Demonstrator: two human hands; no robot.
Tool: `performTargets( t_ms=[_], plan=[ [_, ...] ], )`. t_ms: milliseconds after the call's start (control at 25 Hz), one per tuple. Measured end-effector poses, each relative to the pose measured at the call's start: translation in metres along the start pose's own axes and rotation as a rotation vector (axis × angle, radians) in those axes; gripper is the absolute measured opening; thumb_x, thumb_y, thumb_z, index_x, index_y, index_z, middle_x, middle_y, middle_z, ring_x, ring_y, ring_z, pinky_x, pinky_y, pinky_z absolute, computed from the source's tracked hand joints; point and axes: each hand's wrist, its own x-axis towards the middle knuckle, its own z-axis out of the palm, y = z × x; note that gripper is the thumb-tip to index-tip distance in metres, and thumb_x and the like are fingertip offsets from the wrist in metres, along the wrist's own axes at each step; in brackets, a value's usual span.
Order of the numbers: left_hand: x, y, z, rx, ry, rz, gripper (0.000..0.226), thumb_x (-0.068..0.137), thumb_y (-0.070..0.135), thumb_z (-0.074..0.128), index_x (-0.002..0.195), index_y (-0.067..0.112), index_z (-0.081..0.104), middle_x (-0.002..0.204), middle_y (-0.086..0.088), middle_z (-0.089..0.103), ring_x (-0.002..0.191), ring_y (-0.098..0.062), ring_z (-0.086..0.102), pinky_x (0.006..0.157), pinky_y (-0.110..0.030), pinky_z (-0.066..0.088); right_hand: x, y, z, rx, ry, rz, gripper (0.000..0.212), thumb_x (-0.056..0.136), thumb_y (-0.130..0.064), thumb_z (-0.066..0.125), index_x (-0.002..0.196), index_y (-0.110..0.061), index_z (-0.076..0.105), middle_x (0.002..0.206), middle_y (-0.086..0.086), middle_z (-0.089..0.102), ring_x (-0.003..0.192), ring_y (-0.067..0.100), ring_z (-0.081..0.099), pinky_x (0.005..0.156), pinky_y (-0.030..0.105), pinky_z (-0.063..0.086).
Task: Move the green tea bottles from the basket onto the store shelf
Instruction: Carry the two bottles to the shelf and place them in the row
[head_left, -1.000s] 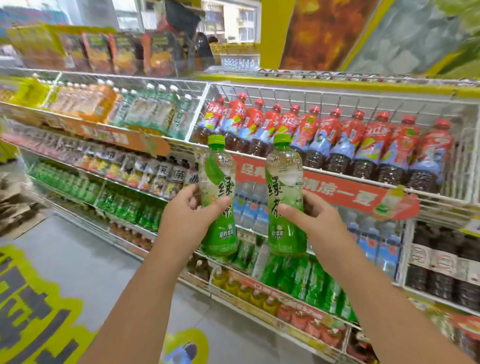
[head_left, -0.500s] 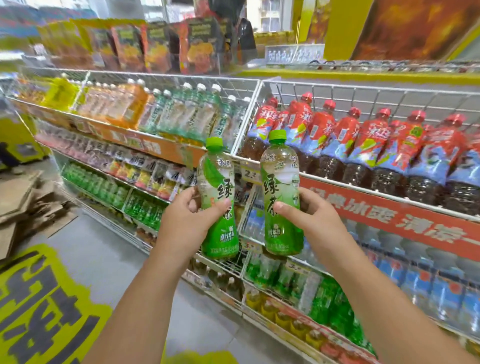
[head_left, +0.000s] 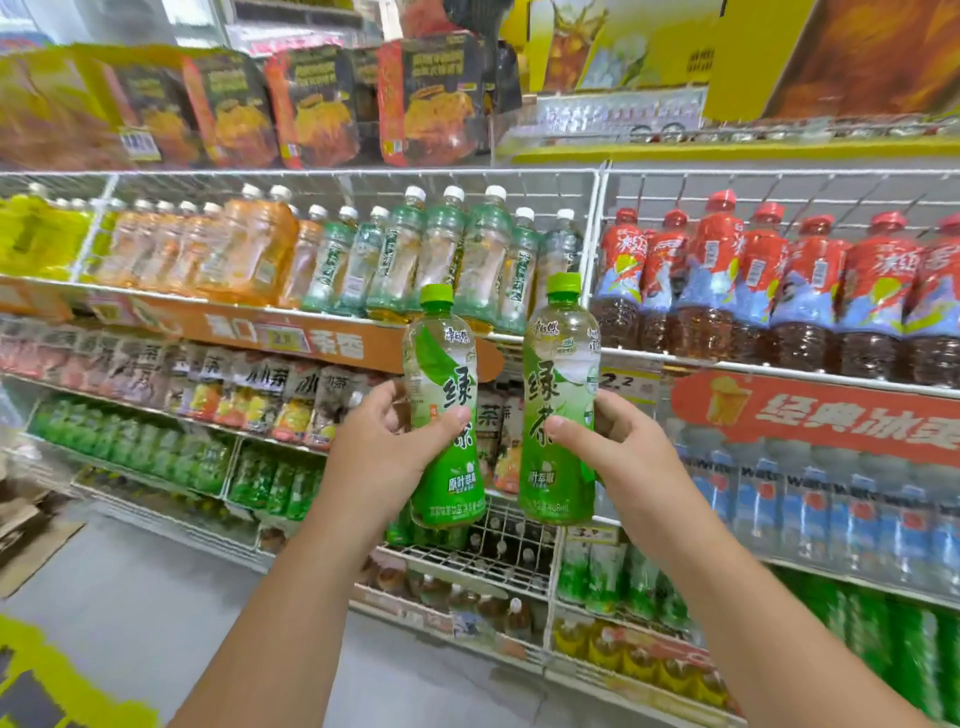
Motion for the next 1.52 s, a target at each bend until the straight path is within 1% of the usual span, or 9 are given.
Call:
performTargets(
  t_ms=[160, 280, 400, 560, 720, 880, 1080, 1320, 1520],
  plan=[
    [0.031, -0.008, -0.042, 0.047, -0.073, -0.001, 0.101, 0.055, 0.065, 0.085, 0.143, 0.027, 0.051, 0.131, 0.004, 0.069, 0.116, -0.015, 0.068, 0.097, -0.044, 0.057, 0.009, 0.004, 0.05, -0.041, 0.075, 0.036, 0.11, 0.052, -0.073, 0.081, 0.148, -0.03, 0.051, 0.152, -0.009, 0.051, 0.139, 0.015, 0.048, 0.116, 0.049, 0.041],
    [0.05, -0.021, -0.054, 0.063, -0.123, -0.006, 0.072, 0.063, 0.059, 0.088, 0.126, 0.04, 0.059, 0.122, 0.015, 0.07, 0.109, -0.004, 0.068, 0.092, -0.034, 0.058, 0.022, 0.016, 0.066, -0.047, 0.105, 0.057, 0.109, 0.046, -0.076, 0.087, 0.142, -0.033, 0.055, 0.144, -0.012, 0.057, 0.133, 0.015, 0.053, 0.11, 0.047, 0.046],
    [0.071, -0.04, -0.058, 0.022, -0.114, -0.017, 0.043, 0.072, 0.044, 0.09, 0.101, 0.049, 0.059, 0.096, 0.028, 0.074, 0.09, 0.008, 0.07, 0.064, -0.01, 0.054, 0.043, 0.032, 0.072, -0.044, 0.071, 0.078, 0.061, 0.06, -0.063, 0.089, 0.112, -0.058, 0.059, 0.109, -0.045, 0.058, 0.108, -0.016, 0.055, 0.084, 0.011, 0.047],
    [0.089, -0.073, -0.061, -0.033, -0.109, -0.06, 0.053, 0.076, 0.036, 0.088, 0.121, 0.035, 0.06, 0.104, 0.015, 0.077, 0.093, -0.004, 0.074, 0.071, -0.02, 0.058, 0.058, 0.056, 0.087, -0.047, 0.057, 0.107, 0.038, 0.076, -0.039, 0.089, 0.09, -0.058, 0.058, 0.078, -0.058, 0.055, 0.079, -0.036, 0.051, 0.059, -0.005, 0.041],
    [0.113, -0.121, -0.068, -0.039, -0.142, -0.09, 0.062, 0.075, 0.032, 0.09, 0.127, 0.033, 0.057, 0.108, 0.01, 0.077, 0.096, -0.006, 0.074, 0.074, -0.024, 0.059, 0.072, 0.096, 0.11, -0.047, 0.064, 0.164, 0.043, 0.075, -0.04, 0.089, 0.087, -0.073, 0.064, 0.089, -0.05, 0.064, 0.089, -0.027, 0.059, 0.066, 0.0, 0.048],
    [0.138, -0.188, -0.082, -0.063, -0.226, -0.139, 0.061, 0.074, 0.024, 0.09, 0.124, 0.033, 0.057, 0.109, 0.014, 0.076, 0.099, -0.006, 0.074, 0.078, -0.028, 0.059, 0.078, 0.156, 0.141, -0.026, 0.152, 0.217, 0.062, 0.062, -0.052, 0.089, 0.119, -0.036, 0.069, 0.118, -0.013, 0.075, 0.117, 0.011, 0.067, 0.099, 0.039, 0.055],
    [0.16, -0.289, -0.104, -0.014, -0.276, -0.227, 0.063, 0.072, 0.021, 0.092, 0.123, 0.03, 0.056, 0.11, 0.015, 0.075, 0.098, -0.005, 0.073, 0.08, -0.025, 0.056, 0.074, 0.24, 0.179, 0.012, 0.181, 0.352, 0.054, 0.07, -0.028, 0.093, 0.118, -0.026, 0.069, 0.111, -0.006, 0.078, 0.105, 0.01, 0.072, 0.08, 0.021, 0.057],
    [0.159, -0.411, -0.11, -0.036, -0.301, -0.381, 0.052, 0.076, 0.016, 0.089, 0.115, 0.033, 0.058, 0.107, 0.009, 0.077, 0.096, -0.008, 0.075, 0.072, -0.02, 0.058, 0.052, 0.345, 0.212, 0.039, 0.161, 0.532, 0.044, 0.08, 0.0, 0.081, 0.119, -0.016, 0.067, 0.109, -0.001, 0.078, 0.1, 0.012, 0.073, 0.079, 0.02, 0.056],
    [0.165, -0.479, -0.088, -0.06, -0.272, -0.434, 0.051, 0.076, 0.012, 0.088, 0.113, 0.028, 0.058, 0.105, 0.008, 0.077, 0.094, -0.009, 0.075, 0.07, -0.017, 0.057, 0.054, 0.42, 0.218, 0.033, 0.225, 0.604, 0.046, 0.082, -0.004, 0.081, 0.123, -0.018, 0.066, 0.111, 0.001, 0.078, 0.107, 0.019, 0.072, 0.09, 0.034, 0.058]
  ],
)
